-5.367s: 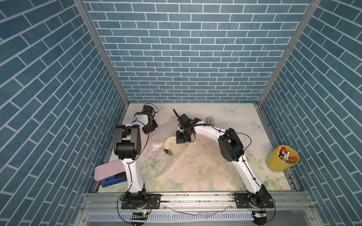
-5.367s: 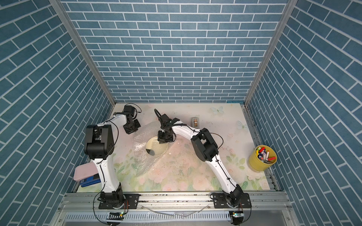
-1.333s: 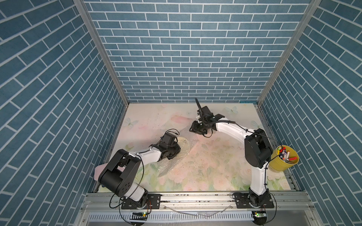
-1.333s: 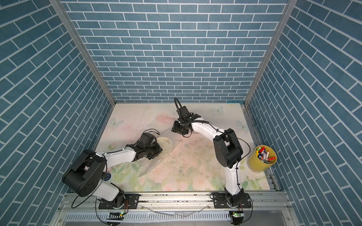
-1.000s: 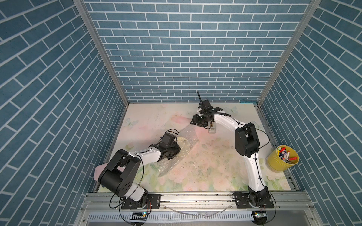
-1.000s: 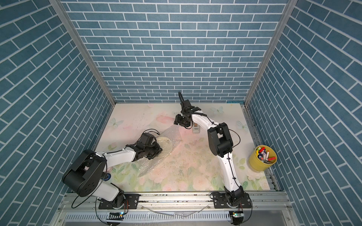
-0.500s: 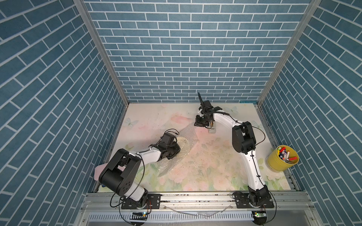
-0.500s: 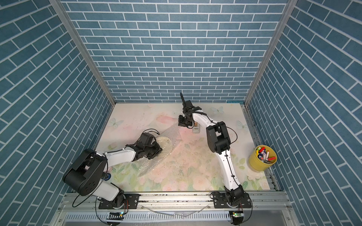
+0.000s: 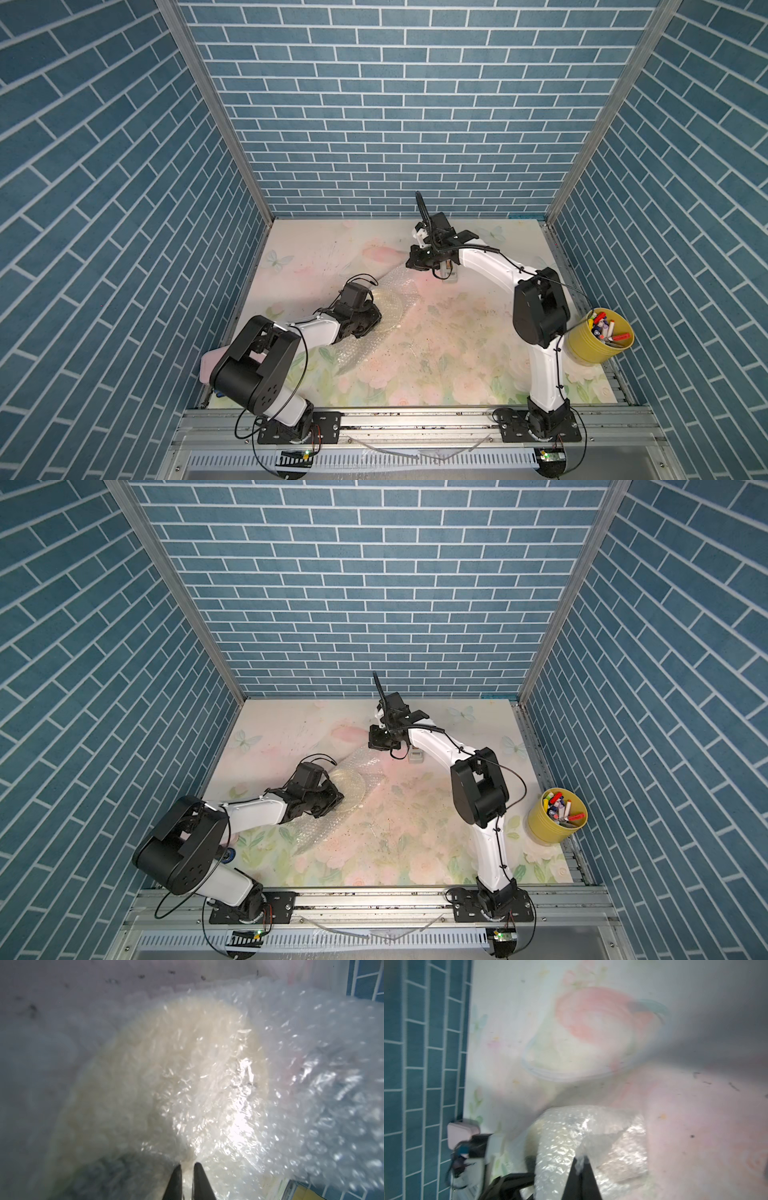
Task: Wrap dinner plates in bubble wrap
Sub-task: Wrap the plate in the bubble wrap.
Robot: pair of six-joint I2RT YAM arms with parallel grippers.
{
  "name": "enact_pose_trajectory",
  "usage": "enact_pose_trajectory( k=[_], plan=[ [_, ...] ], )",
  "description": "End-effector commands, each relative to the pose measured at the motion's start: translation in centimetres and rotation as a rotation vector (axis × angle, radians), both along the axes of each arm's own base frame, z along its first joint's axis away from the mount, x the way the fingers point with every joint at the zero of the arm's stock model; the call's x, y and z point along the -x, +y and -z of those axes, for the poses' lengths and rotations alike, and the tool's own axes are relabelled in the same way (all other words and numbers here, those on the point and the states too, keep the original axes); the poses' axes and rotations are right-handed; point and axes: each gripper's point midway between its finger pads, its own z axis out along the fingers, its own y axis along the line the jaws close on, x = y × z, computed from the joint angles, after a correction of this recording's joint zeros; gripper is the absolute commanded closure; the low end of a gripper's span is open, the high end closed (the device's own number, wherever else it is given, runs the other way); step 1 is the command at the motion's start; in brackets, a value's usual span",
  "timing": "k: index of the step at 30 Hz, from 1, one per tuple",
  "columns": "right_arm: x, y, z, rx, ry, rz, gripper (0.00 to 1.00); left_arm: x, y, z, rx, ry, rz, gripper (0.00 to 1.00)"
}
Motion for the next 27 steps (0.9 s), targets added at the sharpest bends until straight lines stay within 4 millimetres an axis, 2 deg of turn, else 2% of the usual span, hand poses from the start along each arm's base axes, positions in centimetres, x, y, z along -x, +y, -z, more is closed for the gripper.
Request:
enact_pose_trajectory(
  k=[1, 3, 7, 10, 13, 19, 22, 25, 27],
  plan=[
    [3.6, 2.7, -2.5, -0.075, -0.055, -0.016, 1.00, 1.9, 2.0, 3.5, -0.074, 0.102, -0.036, 0.86],
    [5.1, 3.5, -1.6, -0.108, -0.029, -0.007, 1.00, 1.8, 1.8, 3.6, -0.061, 0.097, -0.039, 0.86],
    [8.1, 5.0, 1.7, -0.138, 0.043, 0.019, 1.00, 1.8, 1.9, 3.6, -0.037, 0.080, -0.062, 0.87],
    [9.1, 5.3, 4.8, -0.118, 0.089, 0.050, 1.00, 1.7, 1.9, 3.5, -0.015, 0.058, -0.085, 0.87],
    [9.4, 5.5, 6.9, -0.120, 0.135, 0.061, 1.00, 1.6, 2.0, 3.2, 0.008, 0.034, -0.105, 0.88],
    [9.6, 5.7, 9.1, -0.084, 0.181, 0.048, 1.00, 1.1, 1.6, 2.0, 0.045, -0.004, -0.108, 0.87],
    [9.8, 5.4, 9.9, -0.066, 0.193, 0.053, 1.00, 1.0, 1.7, 0.5, 0.060, -0.023, -0.121, 0.79],
    [10.0, 5.2, 9.9, -0.062, 0.194, 0.056, 1.00, 0.7, 2.4, -1.2, 0.043, -0.049, -0.143, 0.74],
    [10.0, 5.0, 9.6, -0.060, 0.186, 0.058, 1.00, 1.0, 3.7, -1.8, -0.006, -0.051, -0.181, 0.80]
  ],
)
